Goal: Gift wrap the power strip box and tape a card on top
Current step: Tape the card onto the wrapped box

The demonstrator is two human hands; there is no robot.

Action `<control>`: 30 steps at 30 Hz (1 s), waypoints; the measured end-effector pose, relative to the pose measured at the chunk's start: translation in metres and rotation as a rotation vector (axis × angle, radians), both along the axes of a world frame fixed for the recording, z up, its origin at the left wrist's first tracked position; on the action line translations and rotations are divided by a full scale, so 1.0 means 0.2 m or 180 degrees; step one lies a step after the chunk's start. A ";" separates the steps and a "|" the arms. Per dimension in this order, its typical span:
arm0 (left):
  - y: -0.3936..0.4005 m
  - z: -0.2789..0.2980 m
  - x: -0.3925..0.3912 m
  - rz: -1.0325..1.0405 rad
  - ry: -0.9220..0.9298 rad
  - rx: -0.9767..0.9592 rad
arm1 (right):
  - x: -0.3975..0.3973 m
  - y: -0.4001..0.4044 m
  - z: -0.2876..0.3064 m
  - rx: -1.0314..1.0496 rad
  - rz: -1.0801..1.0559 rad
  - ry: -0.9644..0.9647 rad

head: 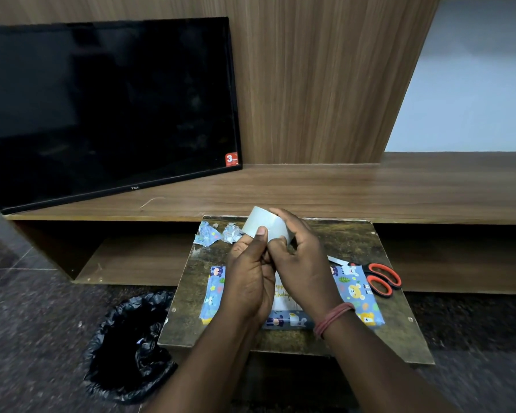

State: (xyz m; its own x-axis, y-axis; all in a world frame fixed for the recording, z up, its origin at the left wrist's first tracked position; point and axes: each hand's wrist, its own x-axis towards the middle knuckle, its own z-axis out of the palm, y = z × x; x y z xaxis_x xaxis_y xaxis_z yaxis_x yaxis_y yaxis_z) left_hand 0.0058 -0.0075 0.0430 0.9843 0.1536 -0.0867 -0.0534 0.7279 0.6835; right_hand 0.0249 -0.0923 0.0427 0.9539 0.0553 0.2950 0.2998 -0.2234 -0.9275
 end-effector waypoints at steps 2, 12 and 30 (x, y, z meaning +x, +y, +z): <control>0.00 0.00 0.00 0.0033 -0.0003 0.0019 | 0.00 0.00 0.00 -0.0059 -0.0025 -0.0031; 0.00 -0.03 0.01 0.0116 0.0042 0.0257 | 0.00 0.00 -0.02 0.0050 -0.0012 0.0199; -0.01 0.05 -0.02 0.0190 0.0083 0.0040 | 0.00 -0.04 0.00 0.0398 0.0420 0.0344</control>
State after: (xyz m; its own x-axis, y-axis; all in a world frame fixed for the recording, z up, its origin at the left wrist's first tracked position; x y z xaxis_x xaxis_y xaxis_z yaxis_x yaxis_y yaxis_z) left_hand 0.0016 -0.0093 0.0527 0.9708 0.2131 -0.1100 -0.0783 0.7153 0.6944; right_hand 0.0239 -0.1003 0.0436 0.9673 0.1512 0.2037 0.2160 -0.0698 -0.9739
